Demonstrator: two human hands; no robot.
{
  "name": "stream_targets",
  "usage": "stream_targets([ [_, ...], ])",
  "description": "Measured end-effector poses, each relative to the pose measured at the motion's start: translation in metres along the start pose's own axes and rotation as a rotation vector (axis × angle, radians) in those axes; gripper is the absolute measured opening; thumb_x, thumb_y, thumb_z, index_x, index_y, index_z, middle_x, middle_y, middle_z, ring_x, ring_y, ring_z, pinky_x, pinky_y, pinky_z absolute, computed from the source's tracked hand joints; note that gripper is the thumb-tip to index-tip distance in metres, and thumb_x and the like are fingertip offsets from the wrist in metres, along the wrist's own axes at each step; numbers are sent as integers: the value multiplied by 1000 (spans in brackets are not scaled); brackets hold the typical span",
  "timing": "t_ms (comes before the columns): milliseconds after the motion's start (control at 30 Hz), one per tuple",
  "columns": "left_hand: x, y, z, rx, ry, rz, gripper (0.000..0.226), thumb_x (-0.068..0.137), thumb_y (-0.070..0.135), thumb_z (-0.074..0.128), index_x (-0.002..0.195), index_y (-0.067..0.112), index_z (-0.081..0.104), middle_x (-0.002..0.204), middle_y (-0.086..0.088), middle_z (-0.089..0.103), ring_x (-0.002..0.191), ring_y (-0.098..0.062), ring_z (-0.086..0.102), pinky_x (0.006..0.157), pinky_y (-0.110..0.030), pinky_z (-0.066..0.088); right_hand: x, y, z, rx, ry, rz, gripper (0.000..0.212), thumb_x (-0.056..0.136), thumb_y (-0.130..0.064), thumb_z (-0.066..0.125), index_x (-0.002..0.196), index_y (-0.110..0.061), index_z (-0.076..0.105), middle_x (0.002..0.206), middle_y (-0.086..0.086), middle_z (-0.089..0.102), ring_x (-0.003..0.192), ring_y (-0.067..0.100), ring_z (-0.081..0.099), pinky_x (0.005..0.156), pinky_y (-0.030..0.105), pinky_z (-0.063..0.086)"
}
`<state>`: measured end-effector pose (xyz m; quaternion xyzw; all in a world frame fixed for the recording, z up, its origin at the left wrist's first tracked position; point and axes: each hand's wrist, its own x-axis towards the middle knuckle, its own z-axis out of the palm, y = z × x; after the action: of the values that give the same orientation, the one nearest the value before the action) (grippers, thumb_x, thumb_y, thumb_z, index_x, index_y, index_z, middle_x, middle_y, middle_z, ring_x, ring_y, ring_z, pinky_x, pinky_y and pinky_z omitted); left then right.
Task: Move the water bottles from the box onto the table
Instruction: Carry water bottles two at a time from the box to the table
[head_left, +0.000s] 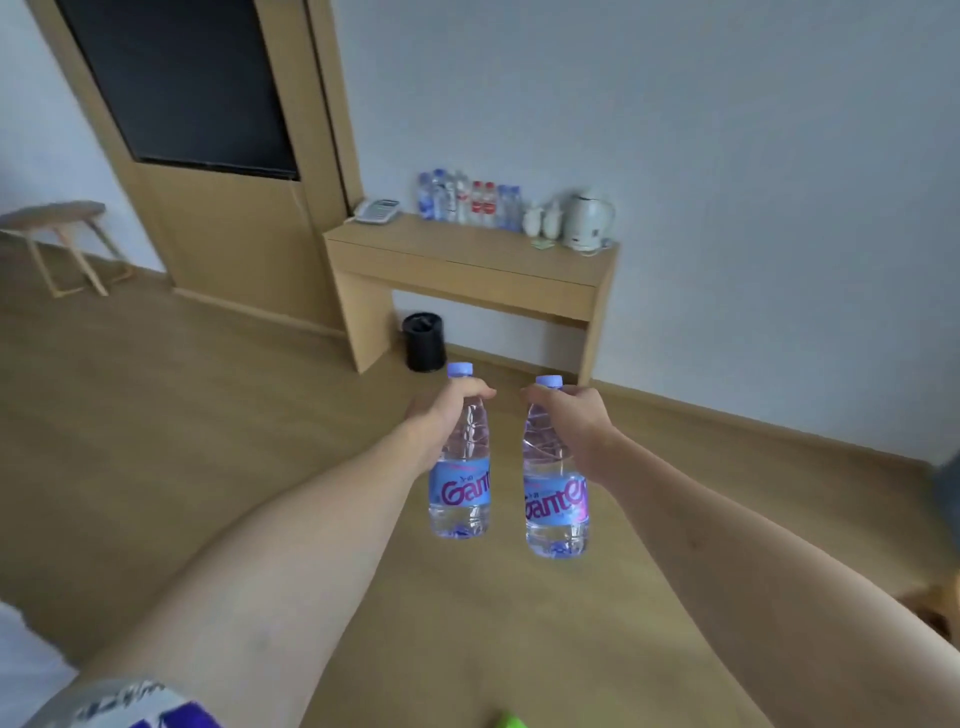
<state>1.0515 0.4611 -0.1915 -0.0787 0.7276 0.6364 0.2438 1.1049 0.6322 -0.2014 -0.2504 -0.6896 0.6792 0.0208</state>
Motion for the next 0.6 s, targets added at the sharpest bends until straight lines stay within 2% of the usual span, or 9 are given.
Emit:
stream_targets([
  [67, 35, 24, -16, -10, 27, -11, 44, 54, 40, 80, 84, 11, 65, 66, -9, 68, 53, -27, 65, 64, -32, 55, 43, -20, 18, -21, -45, 7, 30, 73, -29, 81, 86, -5, 70, 76, 17, 75, 64, 33, 72, 75, 54, 64],
  [133, 64, 47, -30, -19, 52, -1, 36, 62, 37, 79, 78, 10, 62, 60, -8, 66, 49, -25, 63, 63, -32, 53, 82, -39, 32, -37, -68, -10, 28, 73, -28, 81, 84, -5, 70, 73, 16, 75, 62, 33, 72, 71, 52, 65],
  [200, 95, 73, -43, -45, 97, 14, 32, 68, 36, 78, 75, 10, 59, 55, -6, 64, 45, -24, 62, 61, -30, 52, 123, -61, 48, -61, -94, -23, 30, 72, -31, 82, 83, -5, 71, 69, 13, 75, 58, 30, 72, 63, 42, 64],
  [300, 134, 98, -62, -71, 150, 9, 40, 60, 39, 79, 80, 11, 59, 60, -7, 65, 48, -26, 63, 64, -33, 53, 173, -85, 73, -95, -119, -34, 35, 71, -37, 83, 82, -7, 70, 66, 11, 75, 53, 26, 70, 57, 35, 61],
  [400, 172, 114, -77, -81, 157, -3, 45, 54, 39, 79, 85, 11, 61, 63, -8, 66, 56, -28, 64, 71, -38, 54, 214, -98, 102, -99, -163, -15, 32, 73, -34, 82, 82, -6, 68, 61, 10, 71, 48, 26, 66, 54, 33, 58],
  [500, 219, 123, -95, -82, 154, -11, 58, 50, 43, 80, 96, 12, 67, 76, -11, 71, 66, -31, 67, 76, -41, 57, 255, -106, 131, -113, -189, -9, 31, 72, -33, 82, 80, -6, 68, 63, 12, 71, 49, 28, 66, 55, 32, 56],
  [600, 274, 132, -118, -73, 143, -27, 76, 44, 48, 81, 108, 9, 71, 96, -17, 78, 74, -34, 72, 87, -46, 59, 300, -113, 163, -117, -189, -11, 32, 71, -33, 82, 80, -5, 69, 68, 15, 73, 53, 30, 67, 58, 37, 60],
])
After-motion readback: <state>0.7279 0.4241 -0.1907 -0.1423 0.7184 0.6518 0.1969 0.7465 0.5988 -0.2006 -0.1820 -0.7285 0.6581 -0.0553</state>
